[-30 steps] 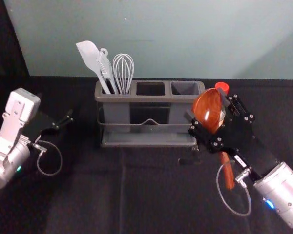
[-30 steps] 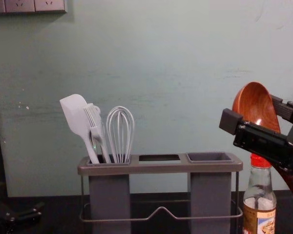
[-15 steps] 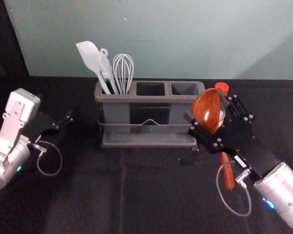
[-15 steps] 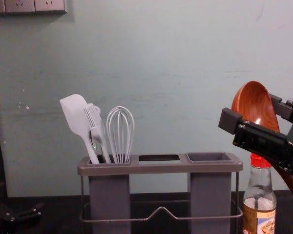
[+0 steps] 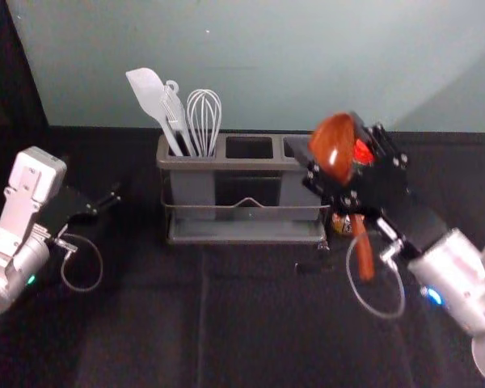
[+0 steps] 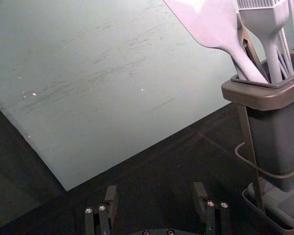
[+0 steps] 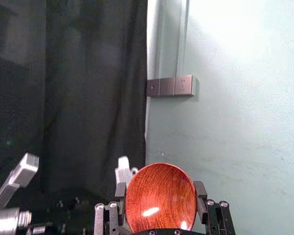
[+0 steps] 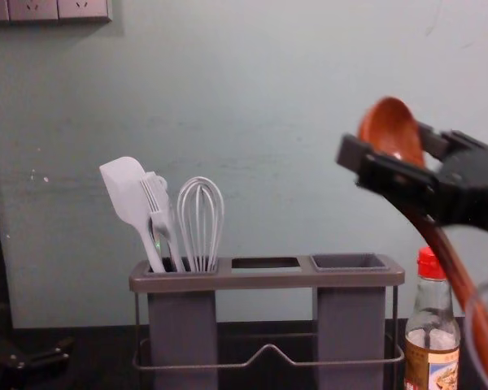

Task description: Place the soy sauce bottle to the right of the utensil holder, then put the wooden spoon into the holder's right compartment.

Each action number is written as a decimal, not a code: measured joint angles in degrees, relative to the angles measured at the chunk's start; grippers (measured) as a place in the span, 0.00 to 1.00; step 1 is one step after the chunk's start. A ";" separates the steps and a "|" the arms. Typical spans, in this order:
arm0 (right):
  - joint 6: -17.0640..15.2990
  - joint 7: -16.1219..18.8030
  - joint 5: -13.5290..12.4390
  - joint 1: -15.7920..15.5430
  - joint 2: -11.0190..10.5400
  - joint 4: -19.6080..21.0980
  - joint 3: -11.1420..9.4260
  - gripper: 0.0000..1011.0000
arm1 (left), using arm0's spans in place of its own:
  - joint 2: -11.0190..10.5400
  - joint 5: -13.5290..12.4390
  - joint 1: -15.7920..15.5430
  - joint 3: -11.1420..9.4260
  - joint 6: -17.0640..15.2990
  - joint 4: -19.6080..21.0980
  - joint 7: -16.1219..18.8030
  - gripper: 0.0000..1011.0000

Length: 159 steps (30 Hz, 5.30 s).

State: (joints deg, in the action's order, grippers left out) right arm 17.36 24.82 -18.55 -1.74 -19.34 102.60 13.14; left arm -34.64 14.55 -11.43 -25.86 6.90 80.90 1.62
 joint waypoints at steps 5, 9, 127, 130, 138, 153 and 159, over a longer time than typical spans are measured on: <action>-1.07 1.02 -1.28 6.34 1.24 -3.87 1.84 0.83 | 0.00 0.00 0.00 0.00 0.00 0.00 0.00 0.99; -2.21 1.14 -1.62 10.72 2.37 -6.60 3.18 0.83 | 0.00 0.00 0.00 0.00 0.00 0.00 0.00 0.99; 14.26 4.19 0.55 30.54 15.06 -43.17 2.51 0.99 | 0.00 0.00 0.00 0.00 0.00 0.00 0.00 0.99; 14.09 4.13 0.41 30.38 15.10 -42.88 2.42 0.99 | 0.00 0.00 0.00 0.00 0.00 0.00 0.00 0.99; 15.45 4.08 -0.87 29.40 14.97 -40.57 1.19 0.99 | 0.00 0.00 0.00 0.00 0.00 0.00 0.00 0.99; 24.78 -0.37 -1.18 26.32 13.62 -37.86 -7.87 0.99 | 0.00 0.00 0.00 0.00 0.00 0.00 0.00 0.99; 27.72 -2.32 0.22 25.38 13.51 -39.66 -11.10 0.99 | 0.00 0.00 0.00 0.00 0.00 0.00 0.00 0.99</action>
State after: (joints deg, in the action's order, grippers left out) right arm 45.09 22.49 -18.33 23.64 -5.83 62.94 2.04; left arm -34.65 14.55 -11.43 -25.86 6.91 80.90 1.62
